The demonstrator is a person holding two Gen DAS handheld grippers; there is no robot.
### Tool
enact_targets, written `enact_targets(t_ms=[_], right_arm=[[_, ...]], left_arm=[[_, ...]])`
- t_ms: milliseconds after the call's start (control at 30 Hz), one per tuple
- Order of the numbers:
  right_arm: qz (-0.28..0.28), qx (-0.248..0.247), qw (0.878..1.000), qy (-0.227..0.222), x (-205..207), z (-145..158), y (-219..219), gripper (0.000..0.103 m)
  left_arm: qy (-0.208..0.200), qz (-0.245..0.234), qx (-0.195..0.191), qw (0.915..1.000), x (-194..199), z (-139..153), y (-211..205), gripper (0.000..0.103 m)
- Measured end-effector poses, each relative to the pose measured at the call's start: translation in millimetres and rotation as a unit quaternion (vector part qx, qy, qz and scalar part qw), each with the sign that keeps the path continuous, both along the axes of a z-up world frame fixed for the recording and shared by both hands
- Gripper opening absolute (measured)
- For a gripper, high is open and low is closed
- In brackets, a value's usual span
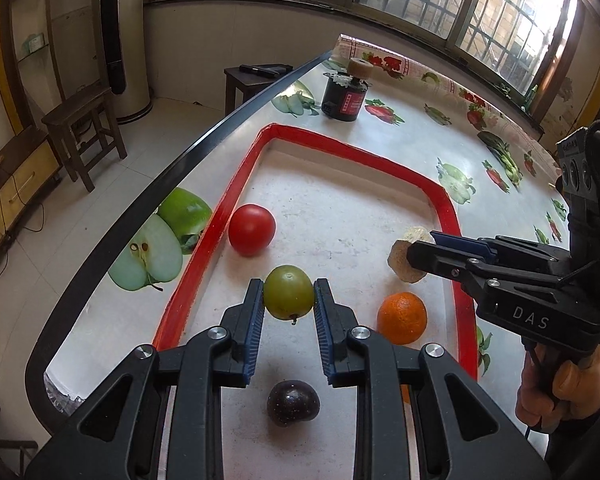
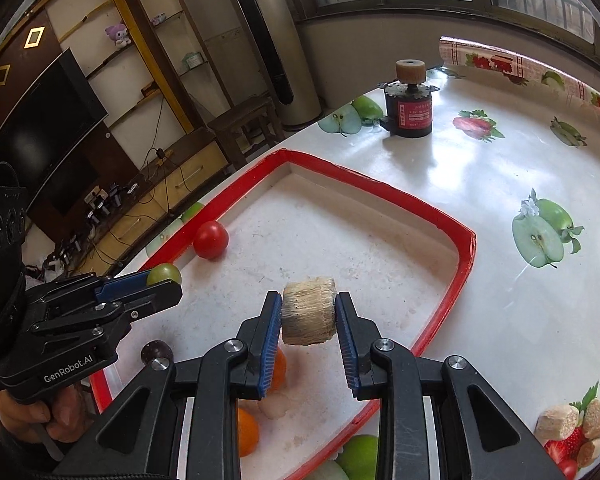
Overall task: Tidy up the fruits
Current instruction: 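Carry the green grape and cork block in both grippers toward the tray, then open both grippers to drop the grape and cork block into the tray, then move both open grippers back toward the remaining items on the table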
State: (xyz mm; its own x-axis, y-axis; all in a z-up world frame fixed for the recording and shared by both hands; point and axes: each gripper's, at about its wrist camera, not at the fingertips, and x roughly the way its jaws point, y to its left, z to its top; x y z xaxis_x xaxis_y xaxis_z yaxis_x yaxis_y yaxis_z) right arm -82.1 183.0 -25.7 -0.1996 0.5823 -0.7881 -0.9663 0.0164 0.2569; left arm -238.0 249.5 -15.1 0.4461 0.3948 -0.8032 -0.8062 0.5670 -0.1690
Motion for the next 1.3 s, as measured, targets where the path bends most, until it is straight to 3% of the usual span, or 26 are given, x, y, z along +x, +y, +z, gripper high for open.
enact_targets(t_ms=[233, 400, 500, 567, 600, 1000, 1300], right_arm=[[0.003, -0.015, 1.0, -0.012, -2, -16, 8, 0.031], [-0.005, -0.007, 1.0, -0.009, 2, -10, 2, 0.034], [-0.013, 0.007, 1.0, -0.004, 7, 3, -9, 0.044], [-0.017, 0.018, 1.0, -0.005, 9, 12, -19, 0.045], [-0.018, 0.023, 1.0, -0.004, 10, 16, -25, 0.045], [-0.076, 0.06, 0.995, 0.009, 46, 48, -120, 0.045], [-0.135, 0.048, 0.99, 0.001, 84, 44, -185, 0.046]], left_arm=[[0.029, 0.007, -0.015, 0.9994, 7, -14, 2, 0.022], [0.027, 0.022, -0.02, 0.9992, 0, -16, 2, 0.023], [0.021, 0.027, -0.02, 0.9992, -3, -13, -1, 0.025], [0.023, 0.029, -0.012, 0.9992, -3, -10, -4, 0.038], [0.024, 0.029, -0.007, 0.9993, -3, -9, -6, 0.039], [0.006, 0.006, 0.008, 0.9999, 7, 11, -35, 0.039], [-0.016, -0.044, 0.013, 0.9988, 33, 27, -74, 0.039]])
